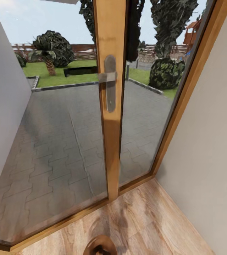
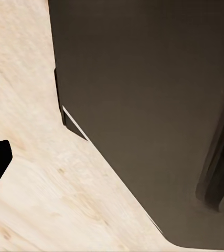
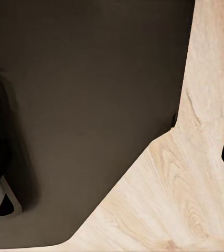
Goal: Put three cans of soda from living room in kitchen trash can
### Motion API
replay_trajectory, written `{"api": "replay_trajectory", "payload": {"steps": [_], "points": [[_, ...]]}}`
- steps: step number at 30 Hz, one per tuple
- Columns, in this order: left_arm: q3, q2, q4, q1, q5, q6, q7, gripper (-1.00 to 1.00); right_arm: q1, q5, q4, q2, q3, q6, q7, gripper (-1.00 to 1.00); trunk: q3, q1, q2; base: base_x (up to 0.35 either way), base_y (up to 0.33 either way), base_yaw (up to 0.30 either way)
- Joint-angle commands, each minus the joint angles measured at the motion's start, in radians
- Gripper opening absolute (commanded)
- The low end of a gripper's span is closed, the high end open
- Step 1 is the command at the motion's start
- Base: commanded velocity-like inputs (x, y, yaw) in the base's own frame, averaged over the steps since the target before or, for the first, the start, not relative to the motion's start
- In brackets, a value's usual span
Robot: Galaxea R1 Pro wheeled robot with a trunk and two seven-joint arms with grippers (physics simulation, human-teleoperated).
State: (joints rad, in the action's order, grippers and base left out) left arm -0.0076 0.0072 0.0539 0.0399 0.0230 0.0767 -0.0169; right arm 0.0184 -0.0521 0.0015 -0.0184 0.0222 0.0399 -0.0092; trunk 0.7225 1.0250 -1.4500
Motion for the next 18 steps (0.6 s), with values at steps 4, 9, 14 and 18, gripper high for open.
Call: {"api": "replay_trajectory", "payload": {"steps": [4,9,14,18], "points": [[0.0,0.0,0.0,0.0,0.0,0.0,0.0,1.0,0.0,0.0,0.0,0.0,0.001,0.0,0.0,1.0,0.0,0.0,0.0,-0.001,-0.004,0.0],[0.0,0.001,0.001,0.0,0.0,0.0,0.0,1.0,0.0,0.0,0.0,0.0,0.001,0.0,0.0,1.0,0.0,0.0,0.0,0.0,0.0,0.0],[0.0,0.001,0.001,0.0,0.0,0.0,-0.001,1.0,0.0,-0.001,-0.001,0.0,0.0,0.0,0.0,1.0,0.0,0.0,0.0,0.0,0.0,0.0],[0.0,0.001,0.001,0.0,0.0,0.0,-0.001,1.0,0.0,-0.001,0.0,0.0,-0.001,0.0,0.0,1.0,0.0,0.0,0.0,0.0,0.0,0.0]]}}
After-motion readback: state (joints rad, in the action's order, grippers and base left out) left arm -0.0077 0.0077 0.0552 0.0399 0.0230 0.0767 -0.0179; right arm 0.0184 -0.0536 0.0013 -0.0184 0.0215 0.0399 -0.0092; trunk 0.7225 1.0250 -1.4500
